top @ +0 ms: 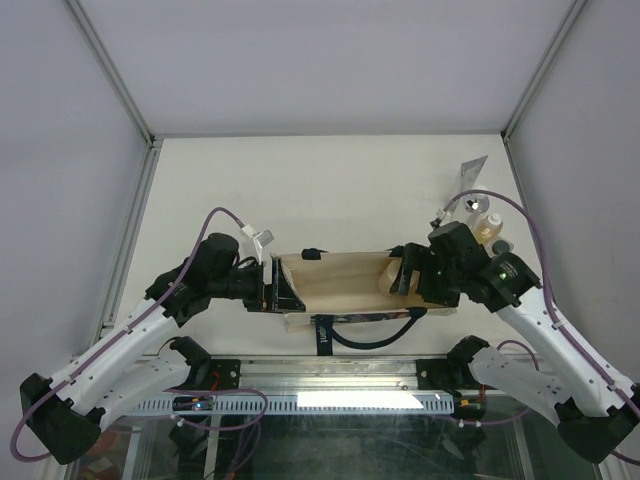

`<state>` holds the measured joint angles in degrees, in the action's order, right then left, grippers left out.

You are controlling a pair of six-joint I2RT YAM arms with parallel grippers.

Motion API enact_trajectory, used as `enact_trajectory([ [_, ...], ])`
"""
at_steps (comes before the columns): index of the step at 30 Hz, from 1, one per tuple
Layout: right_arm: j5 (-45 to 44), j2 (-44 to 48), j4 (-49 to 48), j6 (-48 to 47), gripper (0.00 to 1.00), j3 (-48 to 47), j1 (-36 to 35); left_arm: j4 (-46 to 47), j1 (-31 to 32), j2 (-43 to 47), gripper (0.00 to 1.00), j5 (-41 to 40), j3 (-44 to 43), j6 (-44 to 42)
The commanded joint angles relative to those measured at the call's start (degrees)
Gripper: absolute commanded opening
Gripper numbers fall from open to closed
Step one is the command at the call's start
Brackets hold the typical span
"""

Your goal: Take the personal care products out of the canvas bag

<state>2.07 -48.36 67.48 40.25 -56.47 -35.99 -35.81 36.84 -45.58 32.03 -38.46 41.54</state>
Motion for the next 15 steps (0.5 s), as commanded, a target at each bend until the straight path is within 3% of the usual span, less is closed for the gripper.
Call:
enact_trajectory([
  [1,-13.82,-0.67,-4.94,-4.76,0.85,2.31,-0.13,-1.70,0.21,0.20,0.82,0.01,1.16,-1.04],
  [6,-19.17,-4.18,-9.70,-11.11,0.81,-1.82,-1.36,-1.72,0.23,0.19,0.82,0.49,0.68,-0.90],
  [15,-16.30,-7.60,-12.22,-14.42,0.73,-7.03,-5.02,-1.73,0.25,-0.57,0.82,-0.20,-0.47,-0.67],
])
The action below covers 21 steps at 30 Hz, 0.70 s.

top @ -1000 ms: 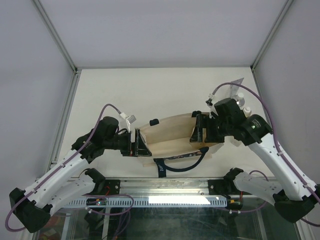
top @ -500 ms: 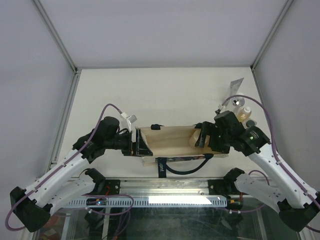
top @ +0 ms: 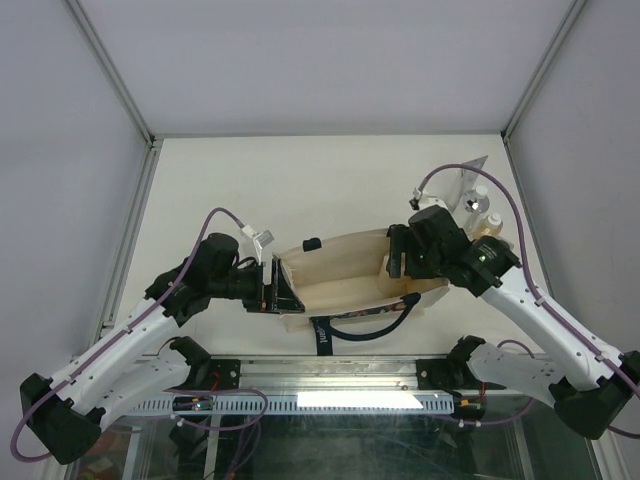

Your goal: Take the personal care products out of the canvas bag

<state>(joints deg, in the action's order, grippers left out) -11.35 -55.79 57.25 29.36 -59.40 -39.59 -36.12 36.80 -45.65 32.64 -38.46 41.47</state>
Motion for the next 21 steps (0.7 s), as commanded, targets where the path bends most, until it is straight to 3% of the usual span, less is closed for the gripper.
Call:
enact_trajectory([
  [1,-3.55,-0.31,-2.25,-3.82,0.73,-4.74,-1.81,-1.43,0.24,-0.62,0.82,-0.83,-0.41,-0.60],
  [11,-10.55,-8.68,-1.86,-11.37,0.82,-6.89,-2.33,-1.41,0.23,-2.48,0.82,-0.82,-1.04,-1.57],
  [21,-9.24,-13.09,-4.83,-9.79,0.75,-2.89,-2.39,-1.37,0.27,-0.87,0.82,-1.34,0.21,-0.61],
])
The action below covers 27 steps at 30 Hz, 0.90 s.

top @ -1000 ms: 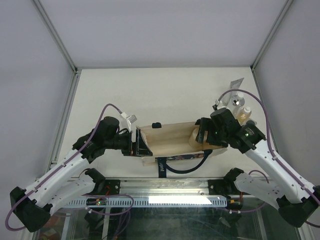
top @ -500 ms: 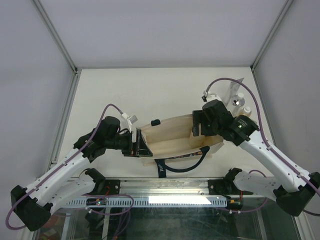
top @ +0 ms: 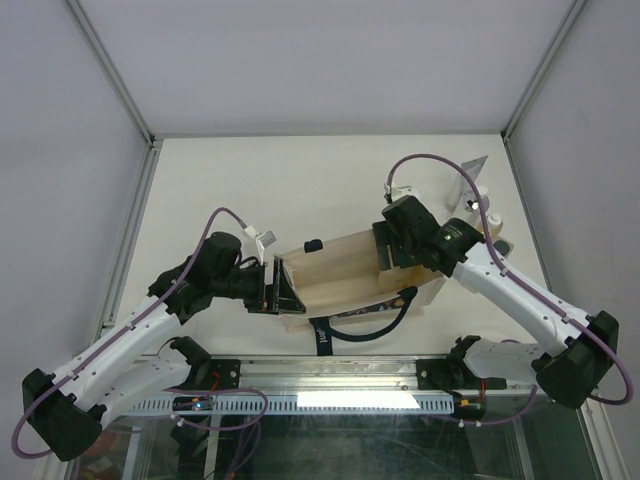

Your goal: Take the personal care products out of the canvas bag

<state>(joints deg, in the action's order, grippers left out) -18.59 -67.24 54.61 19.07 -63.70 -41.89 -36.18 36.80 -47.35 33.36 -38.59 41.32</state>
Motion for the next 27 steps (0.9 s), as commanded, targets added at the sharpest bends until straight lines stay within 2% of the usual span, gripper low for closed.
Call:
enact_trajectory([
  [1,-2.12,-2.20,-1.80,0.87,0.75,2.03,-0.06,-1.34,0.27,1.08,0.82,-2.16,0.40,-0.33],
  [11,-4.68,-9.66,1.22,5.36,0.86,4.32,-0.12,-1.35,0.29,1.43,0.82,-2.60,-0.44,0.58],
  [19,-3.91,-16.96,2.06,11.45,0.88,5.34,-0.17,-2.05,0.29,1.80,0.82,-3.48,-1.27,0.75],
  [24,-4.27,-19.67,1.28,11.89,0.83,5.93,-0.10,-2.43,0.29,2.19,0.82,-3.66,-1.56,0.74],
  [27,-4.09,-19.67,1.23,11.62,0.71,5.47,-0.12,-2.58,0.27,2.58,0.83,-3.81,-1.37,0.75],
])
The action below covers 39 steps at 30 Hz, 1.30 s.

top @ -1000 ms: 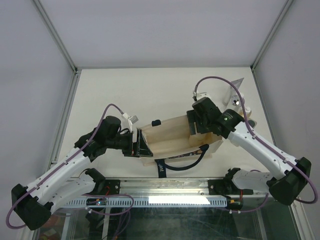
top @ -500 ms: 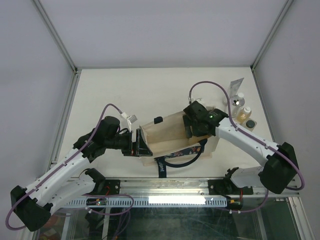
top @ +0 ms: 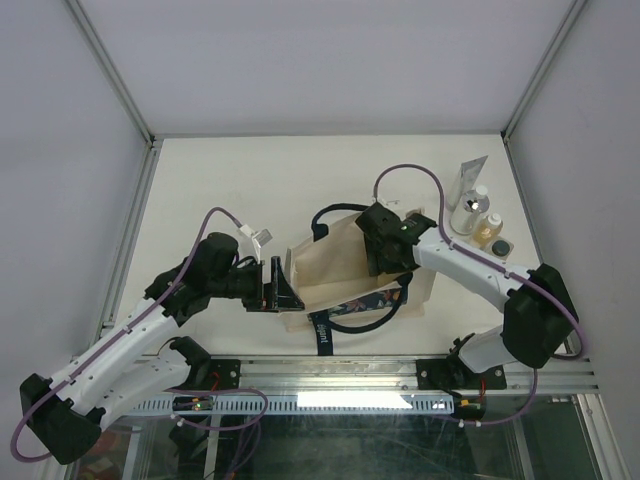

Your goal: Take the personal care products out of the canvas bag

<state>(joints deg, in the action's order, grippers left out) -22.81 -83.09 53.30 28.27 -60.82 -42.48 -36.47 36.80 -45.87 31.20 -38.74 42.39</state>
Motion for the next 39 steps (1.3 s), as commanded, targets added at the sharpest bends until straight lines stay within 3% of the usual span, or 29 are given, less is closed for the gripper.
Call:
enact_trajectory([
  [1,0.24,-3.33,2.69,2.48,0.66,2.17,0.40,-2.29,0.28,1.29,0.83,-1.55,-1.11,-0.32],
  [9,3.67,5.23,2.75,3.22,0.13,-3.36,-0.24,-2.71,0.23,1.15,0.83,-0.41,-0.62,-1.70],
  [12,6.86,7.00,2.47,4.76,0.00,-5.97,-0.25,-2.73,0.28,0.59,0.83,-0.26,-0.85,-2.25],
  [22,18.35,12.73,-1.62,15.96,0.00,-11.09,2.17,-2.72,0.29,0.57,0.83,-0.35,-1.15,-2.94],
  [33,30.69,22.06,-8.73,29.61,0.00,-4.16,9.25,-2.49,0.29,0.04,0.84,-0.39,-1.60,-3.22],
  [39,30.57,25.95,-9.49,32.05,0.00,-9.89,11.13,-2.49,0.24,1.47,0.84,-0.49,-1.09,-1.93],
])
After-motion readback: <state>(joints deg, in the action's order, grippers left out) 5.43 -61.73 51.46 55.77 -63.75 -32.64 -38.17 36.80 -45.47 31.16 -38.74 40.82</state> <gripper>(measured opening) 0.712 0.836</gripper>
